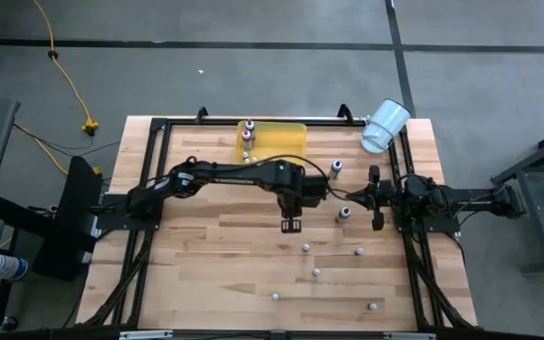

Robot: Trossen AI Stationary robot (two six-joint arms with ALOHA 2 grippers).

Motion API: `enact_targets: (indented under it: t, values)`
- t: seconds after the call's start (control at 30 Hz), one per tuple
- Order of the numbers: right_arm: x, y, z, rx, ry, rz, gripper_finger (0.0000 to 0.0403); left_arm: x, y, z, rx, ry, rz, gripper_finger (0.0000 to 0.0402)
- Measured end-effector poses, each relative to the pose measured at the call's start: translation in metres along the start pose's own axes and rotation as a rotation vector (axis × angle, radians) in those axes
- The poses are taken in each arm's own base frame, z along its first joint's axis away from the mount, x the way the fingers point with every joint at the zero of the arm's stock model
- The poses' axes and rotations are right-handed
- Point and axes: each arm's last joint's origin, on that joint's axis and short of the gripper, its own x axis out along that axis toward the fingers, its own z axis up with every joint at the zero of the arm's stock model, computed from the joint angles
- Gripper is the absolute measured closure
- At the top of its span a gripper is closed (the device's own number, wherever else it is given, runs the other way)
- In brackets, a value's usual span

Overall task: Pick & Place food coloring
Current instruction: Put the top small green food coloring into the yellow container

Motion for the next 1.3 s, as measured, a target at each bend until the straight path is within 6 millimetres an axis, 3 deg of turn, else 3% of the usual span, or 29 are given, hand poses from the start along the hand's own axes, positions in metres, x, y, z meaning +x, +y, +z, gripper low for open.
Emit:
enact_targets:
  t: [0.4,0.67,0.97,1.3]
  values:
    - [0.0,0.0,0.0,0.0,0.005,-0.001,0.0402,-0.051,0.026,-0.013,-0.271,-0.043,0.029,0.0363]
    - [0.0,0.0,0.0,0.0,0.006,-0.001,0.0402,-0.075,0.064,-0.02,-0.383,-0.09,0.096,0.0363]
    - [0.0,0.0,-0.001,0.0,0.006,-0.002,0.0402,-0.075,0.119,-0.03,-0.517,-0.078,0.205,0.0363]
    - [0.0,0.0,-0.001,0.0,0.006,-0.001,0.0402,-0.061,0.161,-0.046,-0.642,-0.019,0.253,0.0363]
